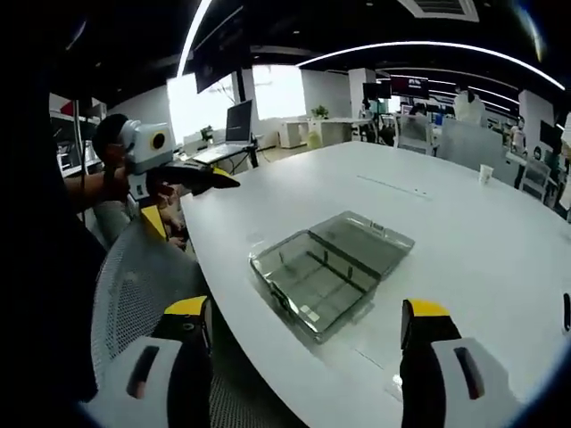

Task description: Insert the divider into the dual guide fixture by aligning both edges with the guide slots and pushing it downward to the bottom, including one-sided entry, uneven engagement, binding, and posture correction.

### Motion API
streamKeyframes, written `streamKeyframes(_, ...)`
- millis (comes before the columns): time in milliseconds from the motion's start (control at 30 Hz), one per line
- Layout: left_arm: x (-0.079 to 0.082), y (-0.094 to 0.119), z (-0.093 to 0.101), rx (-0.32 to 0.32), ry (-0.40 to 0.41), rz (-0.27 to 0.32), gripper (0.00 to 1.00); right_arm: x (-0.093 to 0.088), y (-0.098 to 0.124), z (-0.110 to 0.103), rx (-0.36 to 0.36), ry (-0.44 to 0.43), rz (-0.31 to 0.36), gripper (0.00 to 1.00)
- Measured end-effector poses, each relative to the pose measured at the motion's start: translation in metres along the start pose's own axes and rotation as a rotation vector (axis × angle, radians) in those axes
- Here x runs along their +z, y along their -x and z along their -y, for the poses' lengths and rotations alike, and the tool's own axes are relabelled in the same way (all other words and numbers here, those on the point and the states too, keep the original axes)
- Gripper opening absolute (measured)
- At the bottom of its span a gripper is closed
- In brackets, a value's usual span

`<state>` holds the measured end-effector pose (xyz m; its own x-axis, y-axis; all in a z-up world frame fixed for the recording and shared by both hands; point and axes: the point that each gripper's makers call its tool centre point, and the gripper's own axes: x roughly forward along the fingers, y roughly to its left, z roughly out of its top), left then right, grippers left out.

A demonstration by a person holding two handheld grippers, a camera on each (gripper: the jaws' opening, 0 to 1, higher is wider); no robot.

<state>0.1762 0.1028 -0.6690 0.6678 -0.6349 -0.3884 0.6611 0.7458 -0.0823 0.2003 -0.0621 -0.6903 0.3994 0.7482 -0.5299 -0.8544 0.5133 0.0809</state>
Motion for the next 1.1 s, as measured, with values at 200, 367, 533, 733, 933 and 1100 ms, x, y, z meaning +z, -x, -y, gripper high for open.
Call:
streamKeyframes(200, 0.0, 0.0, 0.002, -0.02, -0.003, -0.002, 0.96, -0.001, 0.001, 0.003, -0.021, 0.003, -0.004, 0.83)
streamKeyframes(367, -0.001, -0.005, 0.006, -0.037, -0.004, -0.013, 0.95, 0.0, 0.001, 0.009, -0.052, -0.023, 0.007, 0.8)
streamKeyframes(533, 0.0, -0.006, 0.008, -0.041, -0.003, -0.008, 0.95, -0.002, 0.0, 0.009, -0.044, -0.025, -0.001, 0.81)
streamKeyframes(733, 0.002, -0.007, 0.011, -0.058, -0.004, -0.003, 0.95, -0.003, 0.003, 0.011, -0.048, -0.026, -0.012, 0.81)
streamKeyframes(933, 0.001, -0.006, 0.014, -0.079, -0.021, -0.01, 0.95, -0.006, 0.005, 0.009, -0.052, -0.018, -0.02, 0.81)
streamKeyframes(1100, 0.0, -0.005, 0.016, -0.095, -0.041, -0.017, 0.95, -0.01, 0.005, 0.013, -0.068, -0.015, -0.036, 0.79)
